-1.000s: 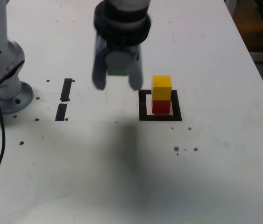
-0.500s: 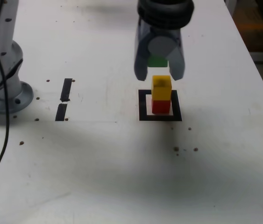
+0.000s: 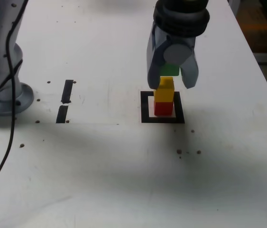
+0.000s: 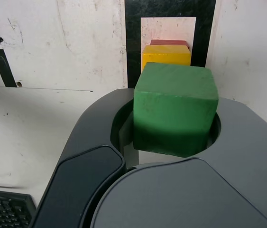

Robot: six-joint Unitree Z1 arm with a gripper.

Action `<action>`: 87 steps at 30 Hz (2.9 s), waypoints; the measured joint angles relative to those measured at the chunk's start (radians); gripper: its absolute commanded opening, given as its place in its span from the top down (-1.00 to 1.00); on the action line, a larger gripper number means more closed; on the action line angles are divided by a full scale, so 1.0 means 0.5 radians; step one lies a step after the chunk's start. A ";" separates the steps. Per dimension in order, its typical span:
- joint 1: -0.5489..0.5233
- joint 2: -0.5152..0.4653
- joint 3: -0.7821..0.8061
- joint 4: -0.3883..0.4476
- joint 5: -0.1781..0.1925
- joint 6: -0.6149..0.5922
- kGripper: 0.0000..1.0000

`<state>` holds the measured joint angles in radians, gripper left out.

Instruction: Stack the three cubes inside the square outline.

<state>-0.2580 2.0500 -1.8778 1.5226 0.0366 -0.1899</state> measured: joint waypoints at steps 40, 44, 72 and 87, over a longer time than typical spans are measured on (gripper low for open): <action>0.046 0.009 0.224 -0.221 -0.107 0.052 -0.32; 0.046 0.006 0.232 -0.212 -0.107 0.057 -0.47; 0.134 -0.512 0.497 -0.096 0.165 0.016 -0.91; 0.294 -0.651 1.114 -0.196 0.087 0.012 -0.92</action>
<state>-0.1111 1.7243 -1.3210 1.4248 0.0800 -0.1838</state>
